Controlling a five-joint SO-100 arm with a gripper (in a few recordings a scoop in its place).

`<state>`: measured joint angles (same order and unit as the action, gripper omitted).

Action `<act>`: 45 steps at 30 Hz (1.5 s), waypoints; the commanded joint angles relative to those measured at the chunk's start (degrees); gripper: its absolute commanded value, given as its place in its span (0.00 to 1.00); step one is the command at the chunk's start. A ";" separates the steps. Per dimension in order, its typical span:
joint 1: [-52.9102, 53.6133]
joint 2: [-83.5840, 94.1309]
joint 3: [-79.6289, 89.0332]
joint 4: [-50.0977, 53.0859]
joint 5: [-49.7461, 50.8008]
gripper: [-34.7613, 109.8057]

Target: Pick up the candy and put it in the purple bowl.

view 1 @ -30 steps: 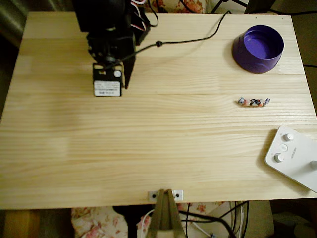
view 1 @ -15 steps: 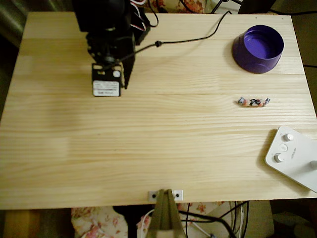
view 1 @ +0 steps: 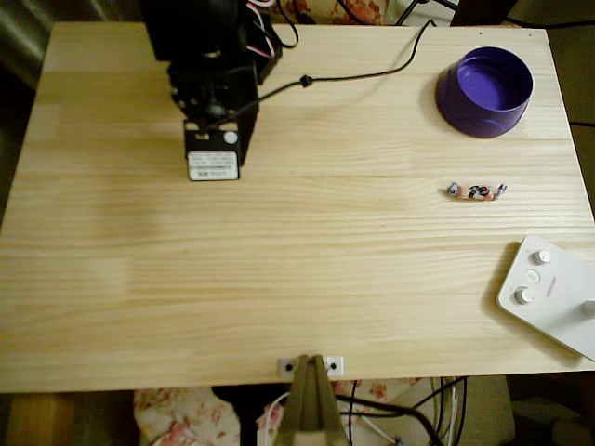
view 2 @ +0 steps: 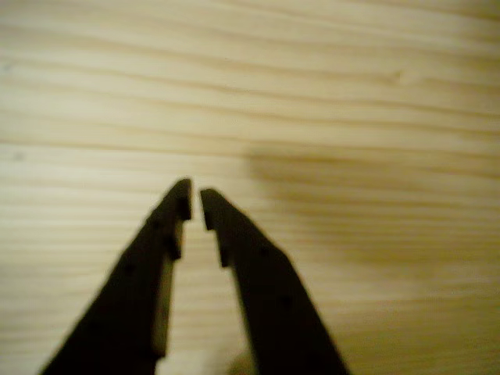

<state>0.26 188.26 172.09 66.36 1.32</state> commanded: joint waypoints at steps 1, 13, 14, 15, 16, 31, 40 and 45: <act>0.70 0.79 -1.14 -0.53 0.35 0.24; 0.70 0.79 -1.14 -0.53 0.09 0.24; 0.70 0.79 -1.14 -0.53 0.18 0.24; 0.70 0.79 -1.14 -0.53 0.18 0.24; 0.62 0.79 -1.14 -0.53 0.18 0.24; 0.09 0.79 -1.14 -0.53 -0.53 0.24; -0.53 0.79 -1.14 -0.53 -1.14 0.24; -0.35 0.79 -1.14 -0.62 -0.88 0.24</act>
<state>0.26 188.26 172.09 66.36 0.18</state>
